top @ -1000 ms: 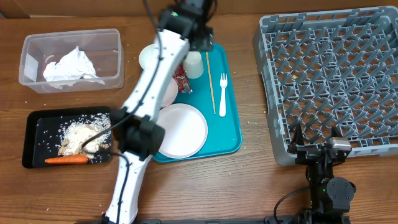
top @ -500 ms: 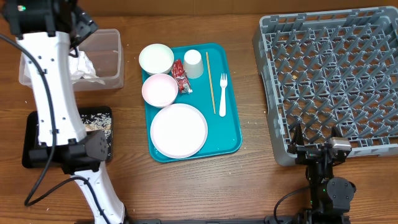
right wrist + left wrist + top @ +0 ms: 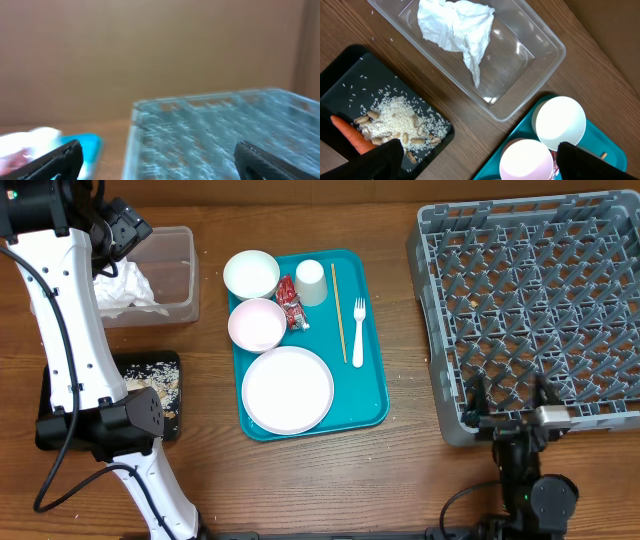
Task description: Sort waste into correct bins and load items into the dishwasher rack
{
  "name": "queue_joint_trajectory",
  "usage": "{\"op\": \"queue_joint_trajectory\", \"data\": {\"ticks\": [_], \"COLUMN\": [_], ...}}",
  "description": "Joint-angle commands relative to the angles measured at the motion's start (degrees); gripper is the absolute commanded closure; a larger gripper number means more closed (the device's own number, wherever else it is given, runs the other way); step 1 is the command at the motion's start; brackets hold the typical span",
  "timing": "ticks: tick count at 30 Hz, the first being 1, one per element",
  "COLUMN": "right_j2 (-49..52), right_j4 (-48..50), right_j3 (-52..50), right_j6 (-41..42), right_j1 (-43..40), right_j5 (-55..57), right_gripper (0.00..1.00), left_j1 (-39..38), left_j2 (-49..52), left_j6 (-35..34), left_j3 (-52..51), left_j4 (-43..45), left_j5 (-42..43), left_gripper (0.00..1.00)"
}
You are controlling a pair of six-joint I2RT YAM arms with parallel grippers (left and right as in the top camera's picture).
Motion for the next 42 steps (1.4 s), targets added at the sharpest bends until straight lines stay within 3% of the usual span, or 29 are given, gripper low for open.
{"op": "queue_joint_trajectory", "data": {"ticks": [1,3,6,10,13,15,18,23,27,34,38,42], "right_j2": [-0.4,-0.4,-0.4,-0.4,-0.4,-0.4,-0.2,4.2,16.0,40.5,55.6,70.8], "right_j4": [4.4,6.8,9.6,11.8,20.2,26.6,26.2,17.3,0.3,-10.2,-14.9,-23.7], "right_j3": [-0.6,-0.6,-0.6,-0.6,-0.6,-0.2,2.7,11.0,24.4,45.4,57.2,69.1], "right_j6": [14.9,24.6,33.7,44.2,52.9,53.9,53.9,45.7,31.1,21.6,16.5,10.5], "right_j1": [-0.2,-0.2,-0.2,-0.2,-0.2,-0.2,-0.2,-0.2,-0.2,0.7,6.9,17.9], "right_j5": [-28.9,-44.6,-50.8,-47.8,-43.4,-43.3,-41.9,-39.8,-38.7,-38.3,-34.1,-18.6], "right_gripper": [0.0,0.0,0.0,0.0,0.0,0.0,0.0,0.0,0.0,0.01,0.01,0.0], "left_j1": [-0.1,-0.2,-0.2,-0.2,-0.1,-0.1,-0.1,-0.1,-0.1,-0.1,-0.1,-0.1], "left_j2": [0.5,0.5,0.5,0.5,0.5,0.5,0.5,0.6,0.5,0.6,0.6,0.6], "left_j6": [1.1,1.1,1.1,1.1,1.1,1.1,1.1,1.1,1.1,1.1,1.1,1.1], "left_j3": [-0.1,-0.1,-0.1,-0.1,-0.1,-0.1,-0.1,-0.1,-0.1,-0.1,-0.1,-0.1], "left_j4": [-0.1,-0.1,-0.1,-0.1,-0.1,-0.1,-0.1,-0.1,-0.1,-0.1,-0.1,-0.1], "left_j5": [0.9,0.9,0.9,0.9,0.9,0.9,0.9,0.9,0.9,0.9,0.9,0.9], "left_gripper": [0.0,0.0,0.0,0.0,0.0,0.0,0.0,0.0,0.0,0.0,0.0,0.0]}}
